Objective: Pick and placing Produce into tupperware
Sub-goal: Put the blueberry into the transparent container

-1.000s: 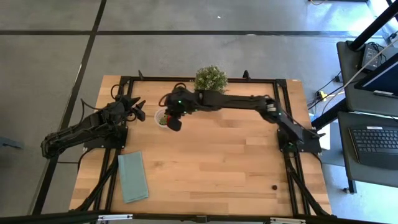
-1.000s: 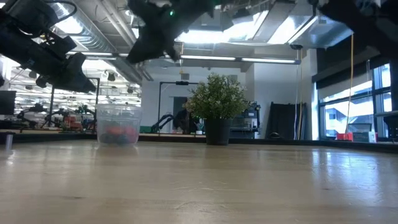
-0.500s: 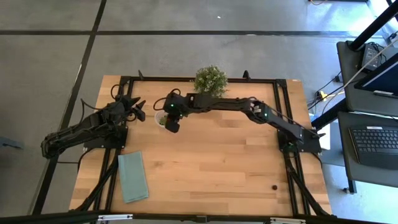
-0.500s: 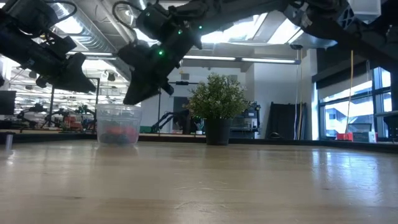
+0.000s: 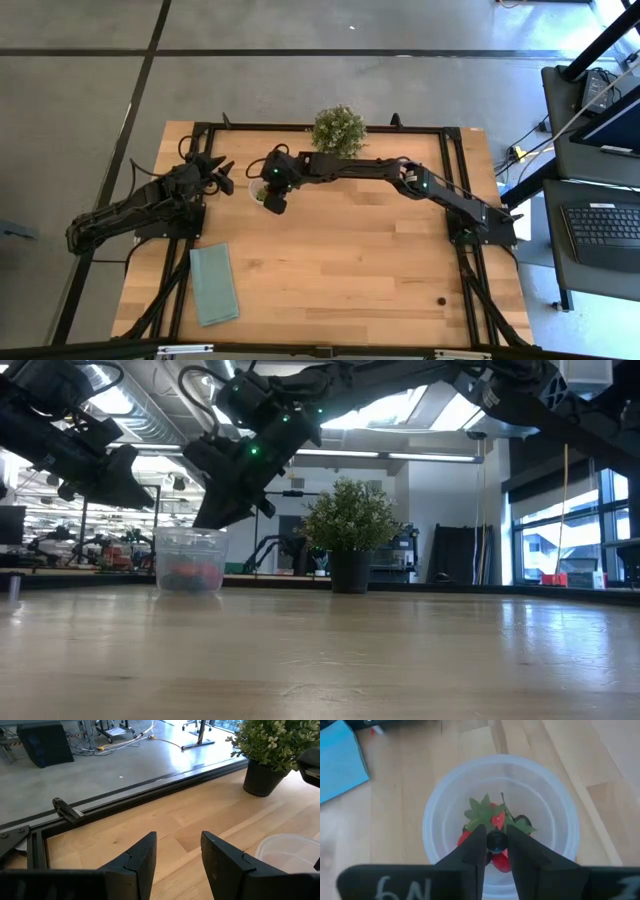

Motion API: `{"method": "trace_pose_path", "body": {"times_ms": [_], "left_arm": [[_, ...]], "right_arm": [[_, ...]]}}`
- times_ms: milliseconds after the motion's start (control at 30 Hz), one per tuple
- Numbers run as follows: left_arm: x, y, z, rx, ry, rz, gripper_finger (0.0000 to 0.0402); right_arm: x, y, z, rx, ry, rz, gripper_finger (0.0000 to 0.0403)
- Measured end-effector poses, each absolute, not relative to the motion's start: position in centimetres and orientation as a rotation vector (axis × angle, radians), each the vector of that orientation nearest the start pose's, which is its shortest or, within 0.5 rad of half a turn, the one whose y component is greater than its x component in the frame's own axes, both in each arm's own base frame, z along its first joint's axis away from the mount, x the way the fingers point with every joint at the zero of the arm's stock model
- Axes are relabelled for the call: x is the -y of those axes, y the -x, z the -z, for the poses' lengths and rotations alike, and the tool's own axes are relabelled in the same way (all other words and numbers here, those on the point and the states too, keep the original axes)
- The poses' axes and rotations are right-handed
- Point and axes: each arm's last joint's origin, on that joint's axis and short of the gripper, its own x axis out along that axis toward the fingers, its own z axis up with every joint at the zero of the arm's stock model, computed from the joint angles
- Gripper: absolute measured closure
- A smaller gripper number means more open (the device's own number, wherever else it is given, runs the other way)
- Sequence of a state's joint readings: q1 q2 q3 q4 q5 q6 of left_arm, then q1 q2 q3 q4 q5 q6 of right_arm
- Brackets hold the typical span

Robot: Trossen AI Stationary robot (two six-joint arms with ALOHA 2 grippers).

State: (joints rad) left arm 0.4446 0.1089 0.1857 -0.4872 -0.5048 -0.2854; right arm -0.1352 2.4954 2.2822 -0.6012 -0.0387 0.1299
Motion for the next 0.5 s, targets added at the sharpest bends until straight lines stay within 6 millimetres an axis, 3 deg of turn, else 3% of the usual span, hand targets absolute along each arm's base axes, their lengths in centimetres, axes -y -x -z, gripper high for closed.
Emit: {"method": "trace_pose_path", "body": {"times_ms": [500], "left_arm": [[-4.81,-6.86,-17.37,-0.289,0.247,-0.989,0.0257]], "right_arm": [[7.34,-54.49,-19.94,-0.798,-0.190,0.150,0.0318]]}}
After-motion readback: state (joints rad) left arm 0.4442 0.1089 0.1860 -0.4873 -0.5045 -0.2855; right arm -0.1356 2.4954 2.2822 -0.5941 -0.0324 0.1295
